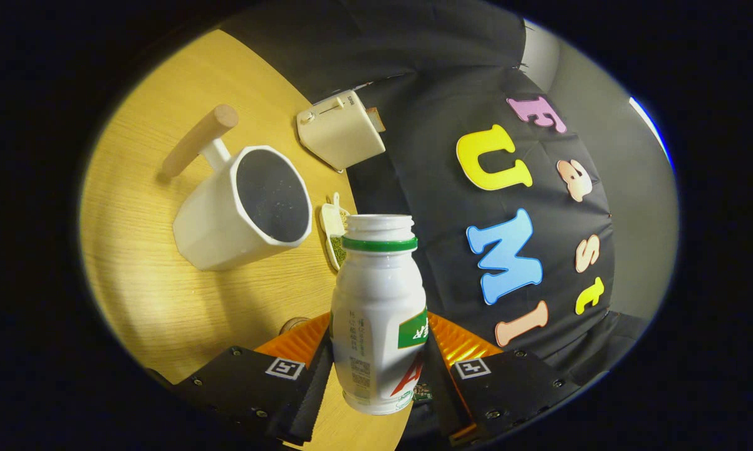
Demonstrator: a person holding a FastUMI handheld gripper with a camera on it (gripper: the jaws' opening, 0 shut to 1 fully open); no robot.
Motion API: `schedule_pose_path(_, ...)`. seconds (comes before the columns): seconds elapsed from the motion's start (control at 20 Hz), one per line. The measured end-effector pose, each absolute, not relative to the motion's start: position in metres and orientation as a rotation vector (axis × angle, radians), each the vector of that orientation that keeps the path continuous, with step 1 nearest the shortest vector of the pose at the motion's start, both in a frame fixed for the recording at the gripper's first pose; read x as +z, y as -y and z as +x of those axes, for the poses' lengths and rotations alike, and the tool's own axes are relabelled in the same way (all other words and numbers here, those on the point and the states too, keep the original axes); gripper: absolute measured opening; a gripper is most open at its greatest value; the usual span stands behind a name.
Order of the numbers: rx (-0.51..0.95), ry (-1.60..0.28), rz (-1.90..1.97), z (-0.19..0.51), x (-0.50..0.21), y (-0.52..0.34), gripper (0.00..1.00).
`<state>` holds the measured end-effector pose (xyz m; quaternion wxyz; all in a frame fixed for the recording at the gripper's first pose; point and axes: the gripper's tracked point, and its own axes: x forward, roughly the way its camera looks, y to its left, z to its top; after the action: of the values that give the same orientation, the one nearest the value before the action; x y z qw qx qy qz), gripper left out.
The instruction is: Take the bottle from table, then pour the juice into the cup, finally place the bottle on the coaster
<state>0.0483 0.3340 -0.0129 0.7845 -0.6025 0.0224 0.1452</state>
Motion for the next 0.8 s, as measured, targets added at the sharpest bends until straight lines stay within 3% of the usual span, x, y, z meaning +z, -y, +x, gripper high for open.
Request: schedule_pose_path(0.8,0.287,-0.001,-1.521,0.0520,-0.0058,-0.3413,0.72)
